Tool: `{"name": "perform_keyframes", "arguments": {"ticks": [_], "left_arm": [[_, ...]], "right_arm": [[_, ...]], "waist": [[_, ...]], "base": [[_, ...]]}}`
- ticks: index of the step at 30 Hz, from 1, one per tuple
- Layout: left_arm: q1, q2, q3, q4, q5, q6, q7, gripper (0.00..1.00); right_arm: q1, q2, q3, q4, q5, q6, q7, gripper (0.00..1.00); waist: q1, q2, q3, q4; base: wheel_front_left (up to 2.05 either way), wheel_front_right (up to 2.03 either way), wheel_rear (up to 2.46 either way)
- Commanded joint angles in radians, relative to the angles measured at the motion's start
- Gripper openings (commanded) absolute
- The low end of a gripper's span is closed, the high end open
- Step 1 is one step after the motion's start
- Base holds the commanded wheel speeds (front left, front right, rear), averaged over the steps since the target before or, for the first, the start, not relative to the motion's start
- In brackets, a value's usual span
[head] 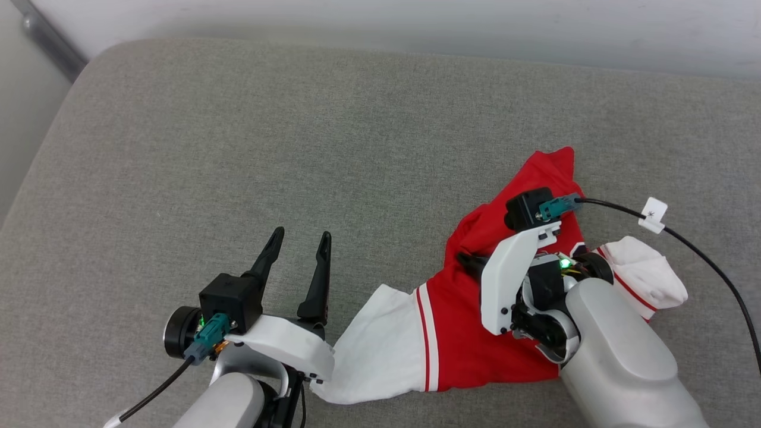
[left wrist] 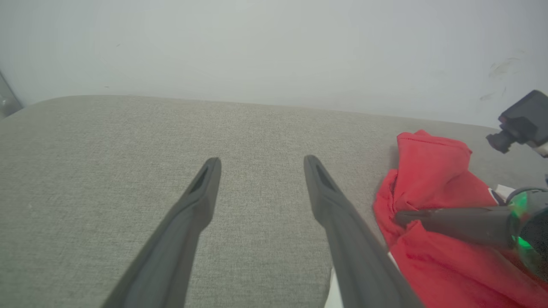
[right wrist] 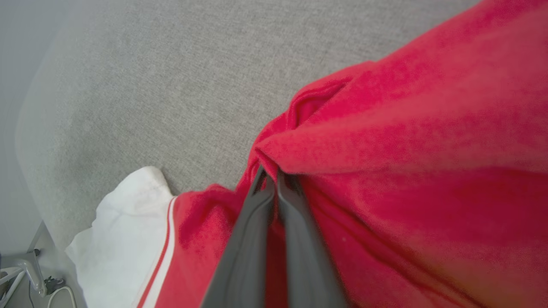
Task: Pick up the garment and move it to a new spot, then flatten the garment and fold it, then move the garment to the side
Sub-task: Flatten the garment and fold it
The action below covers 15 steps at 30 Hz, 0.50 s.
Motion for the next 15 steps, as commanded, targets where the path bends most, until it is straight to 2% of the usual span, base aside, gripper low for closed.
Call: {"name": "perform_keyframes", "arguments": {"ticks": [1,2,5,9,12,15], "left_arm": [[-0.008,-0.004,0.002,0.008,-0.005,-0.005,-0.008,1.0],[-0.009,-0.004,0.003,0.011,-0.005,-0.006,-0.009,1.0],[-0.012,-0.008,0.001,0.021,-0.004,-0.007,-0.015,1.0],[0.007,-0.003,0.006,0.032,-0.01,-0.002,-0.019,1.0],[0.021,-0.001,0.004,0.034,-0.013,0.002,-0.018,1.0],[0.029,0.001,0.004,0.031,-0.014,0.008,-0.016,1.0]], "right_arm": [[-0.02,0.003,0.028,0.019,0.015,0.0,-0.029,0.51],[-0.028,0.002,0.041,0.027,0.022,0.0,-0.053,1.0],[-0.043,-0.016,0.074,0.013,0.023,0.0,-0.142,1.0],[-0.038,-0.047,0.095,-0.064,0.042,0.0,-0.229,1.0],[-0.006,-0.08,0.073,-0.137,0.053,0.0,-0.24,1.0],[0.035,-0.13,0.007,-0.203,0.044,0.0,-0.212,1.0]], "waist": [[-0.0001,0.0,0.003,0.001],[-0.0001,0.0,0.002,-0.001],[-0.0001,0.0,-0.011,-0.009],[-0.0001,0.0,-0.043,-0.035],[-0.0001,0.0,-0.067,-0.055],[-0.0001,0.0,-0.087,-0.071]], "base": [[0.0,0.0,0.0],[0.0,0.0,0.0],[0.0,0.0,0.0],[0.0,0.0,0.0],[0.0,0.0,0.0],[0.0,0.0,0.0]]}}
